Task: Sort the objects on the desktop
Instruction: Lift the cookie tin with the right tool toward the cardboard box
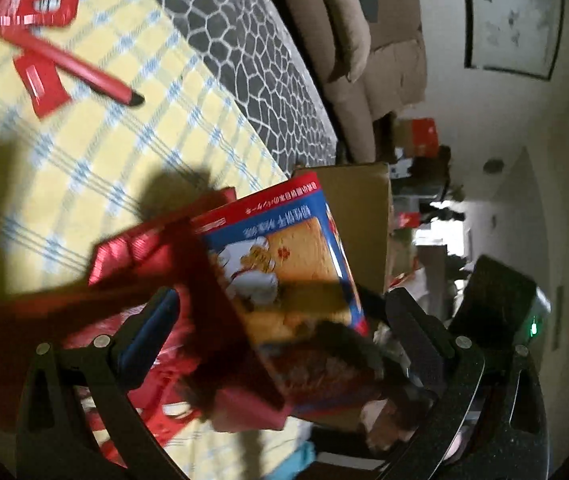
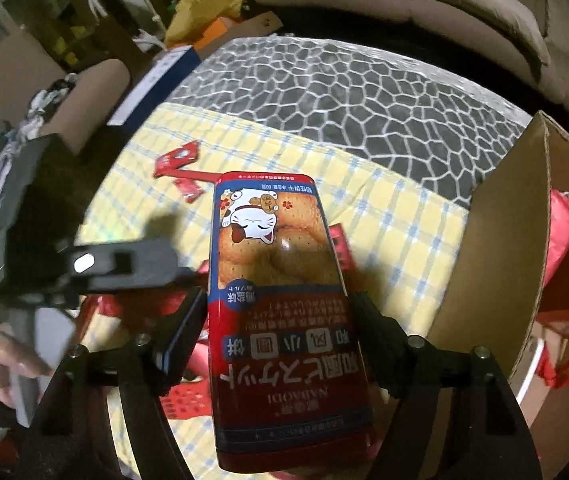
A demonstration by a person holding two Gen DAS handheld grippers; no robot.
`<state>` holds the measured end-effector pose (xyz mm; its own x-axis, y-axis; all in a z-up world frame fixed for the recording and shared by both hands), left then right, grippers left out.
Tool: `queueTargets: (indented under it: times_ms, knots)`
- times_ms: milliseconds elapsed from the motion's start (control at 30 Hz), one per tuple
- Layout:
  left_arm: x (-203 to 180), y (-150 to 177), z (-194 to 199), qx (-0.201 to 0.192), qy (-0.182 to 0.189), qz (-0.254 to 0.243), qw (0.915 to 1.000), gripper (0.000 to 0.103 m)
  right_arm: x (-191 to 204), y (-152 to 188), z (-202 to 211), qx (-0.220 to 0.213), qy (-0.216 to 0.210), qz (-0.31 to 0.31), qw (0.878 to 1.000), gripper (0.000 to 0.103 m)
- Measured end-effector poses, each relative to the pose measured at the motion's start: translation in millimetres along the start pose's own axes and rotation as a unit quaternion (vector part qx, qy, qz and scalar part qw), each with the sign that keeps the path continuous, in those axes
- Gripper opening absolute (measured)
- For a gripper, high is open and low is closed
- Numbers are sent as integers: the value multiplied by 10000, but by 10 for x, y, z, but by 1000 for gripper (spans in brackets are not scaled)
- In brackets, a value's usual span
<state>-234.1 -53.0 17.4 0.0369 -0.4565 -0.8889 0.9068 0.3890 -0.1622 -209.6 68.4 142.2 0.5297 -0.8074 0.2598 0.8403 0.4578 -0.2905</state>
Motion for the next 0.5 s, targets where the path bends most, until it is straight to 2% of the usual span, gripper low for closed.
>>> queueTargets:
  times_ms: [133, 233, 267, 333, 500]
  knots:
    - [-81, 26, -119, 64, 89, -63, 9999, 101, 107, 103, 62, 9, -142, 115, 9998, 75]
    - [-171, 30, -114, -10, -11, -197, 9998, 85, 144, 153, 157, -75, -170, 177, 9997, 75]
    - [-202, 34, -98, -40, -19, -228, 9997, 76, 143, 160, 200, -100, -198, 201, 9996, 75]
    - [-295, 15, -81, -103, 93, -289, 9995, 73, 127, 168, 312, -174, -273, 215, 9992, 75]
    - [-672, -51, -76, -140, 13, -612, 9980, 72, 14, 157, 626, -475, -420, 137, 9979, 75]
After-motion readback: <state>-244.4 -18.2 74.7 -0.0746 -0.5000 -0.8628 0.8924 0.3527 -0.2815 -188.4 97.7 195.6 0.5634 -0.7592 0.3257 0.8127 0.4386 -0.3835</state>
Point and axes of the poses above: each gripper's, at about its wrist camera, not at the fingertips, and z roughly against the way its jaws point, x to its left, y to its underside, the point moved 1 cm from there along -z, roughly the way its jaws point, and after that the axes turned 13 degrees about -z, right-handed, at the moved point
